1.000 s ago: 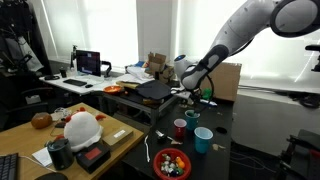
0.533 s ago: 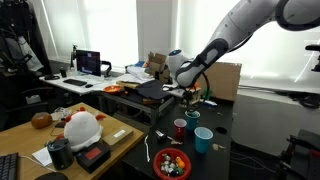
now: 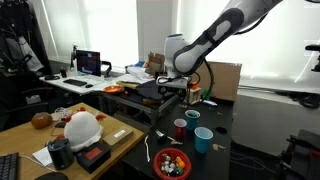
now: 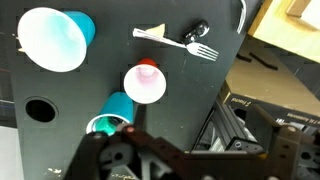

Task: Pick up the white, orange , white-brown and green objects from the bowl and put them in the cup near the banana plush toy

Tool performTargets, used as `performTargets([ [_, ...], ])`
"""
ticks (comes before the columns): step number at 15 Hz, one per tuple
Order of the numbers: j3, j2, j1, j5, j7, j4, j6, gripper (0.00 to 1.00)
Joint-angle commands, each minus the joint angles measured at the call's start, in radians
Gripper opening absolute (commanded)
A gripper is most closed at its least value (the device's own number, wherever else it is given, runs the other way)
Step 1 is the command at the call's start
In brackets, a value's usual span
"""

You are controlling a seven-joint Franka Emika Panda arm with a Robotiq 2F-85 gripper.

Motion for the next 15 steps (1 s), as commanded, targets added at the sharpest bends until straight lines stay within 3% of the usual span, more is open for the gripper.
performTargets([
  [1,0.059,-0.164,-0.05,0.068,-0.24,-0.18,-0.034,1.0],
  [7,0.07,-0.354,-0.084,0.133,-0.588,-0.357,-0.136,1.0],
  [15,0.068,-0.633,-0.094,0.112,-0.809,-0.525,-0.298,1.0],
])
